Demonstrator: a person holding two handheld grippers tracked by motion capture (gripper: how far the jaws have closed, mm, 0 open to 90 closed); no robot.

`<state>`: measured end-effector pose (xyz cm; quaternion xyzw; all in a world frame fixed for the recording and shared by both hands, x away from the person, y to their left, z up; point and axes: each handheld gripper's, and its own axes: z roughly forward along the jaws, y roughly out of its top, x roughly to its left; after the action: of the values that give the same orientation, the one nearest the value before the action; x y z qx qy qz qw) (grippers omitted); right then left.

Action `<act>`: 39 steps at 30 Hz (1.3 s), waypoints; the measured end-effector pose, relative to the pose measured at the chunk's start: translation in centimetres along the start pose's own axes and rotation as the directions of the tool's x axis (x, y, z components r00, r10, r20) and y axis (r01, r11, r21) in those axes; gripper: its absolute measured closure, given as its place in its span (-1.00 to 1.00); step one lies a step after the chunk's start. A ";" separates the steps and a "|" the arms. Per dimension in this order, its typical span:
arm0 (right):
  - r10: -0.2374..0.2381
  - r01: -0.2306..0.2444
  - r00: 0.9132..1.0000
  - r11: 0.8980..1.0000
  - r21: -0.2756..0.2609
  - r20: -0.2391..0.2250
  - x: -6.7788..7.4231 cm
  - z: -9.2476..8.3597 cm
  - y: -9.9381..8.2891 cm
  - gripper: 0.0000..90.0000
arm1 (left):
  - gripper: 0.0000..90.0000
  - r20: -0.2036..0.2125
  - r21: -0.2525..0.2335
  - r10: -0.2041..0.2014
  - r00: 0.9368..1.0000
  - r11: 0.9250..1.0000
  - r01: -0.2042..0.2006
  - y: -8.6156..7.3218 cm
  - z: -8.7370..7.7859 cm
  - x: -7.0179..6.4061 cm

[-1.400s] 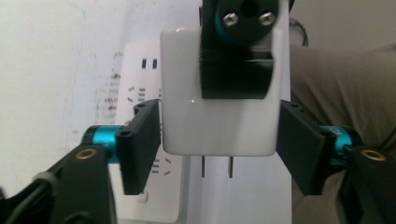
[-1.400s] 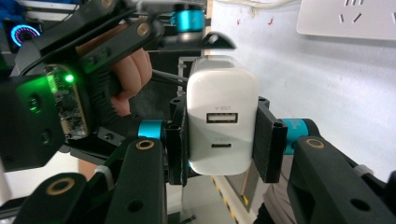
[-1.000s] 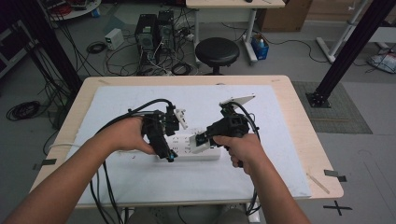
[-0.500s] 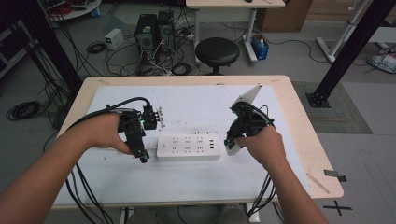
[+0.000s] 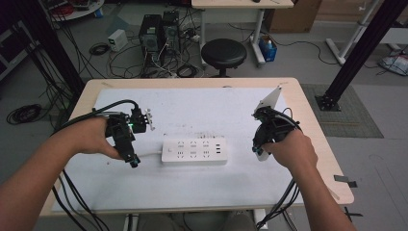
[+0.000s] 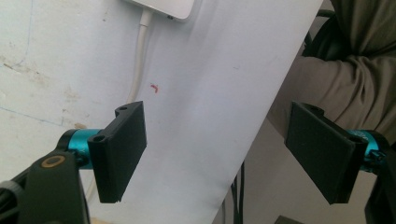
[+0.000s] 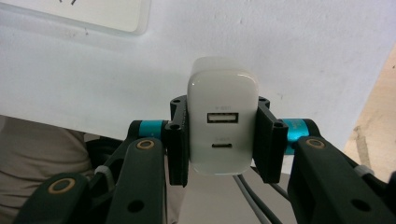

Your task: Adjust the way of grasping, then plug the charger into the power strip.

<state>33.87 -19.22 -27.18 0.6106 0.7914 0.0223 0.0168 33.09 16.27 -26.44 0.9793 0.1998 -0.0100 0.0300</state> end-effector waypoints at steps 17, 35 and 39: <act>-0.112 0.112 0.994 0.993 -0.018 0.000 -0.3 -0.8 0.2 0.37 | -0.53 -0.009 -0.003 0.042 0.999 0.999 -0.042 0.0 0.4 -0.1; -0.623 0.623 0.782 0.782 -0.009 0.023 1.9 -0.7 1.8 0.37 | -0.53 -0.005 -0.013 0.079 0.997 0.997 -0.080 -0.6 1.0 0.0; -0.733 0.733 0.680 0.680 -0.004 0.024 3.0 -0.6 1.6 0.37 | -0.53 -0.004 -0.011 0.089 0.996 0.996 -0.089 -0.6 0.9 -0.1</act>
<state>34.62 -15.89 -26.45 0.2433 0.9692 0.0126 0.0363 32.76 16.77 -27.40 0.9871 0.1559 -0.0059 0.0355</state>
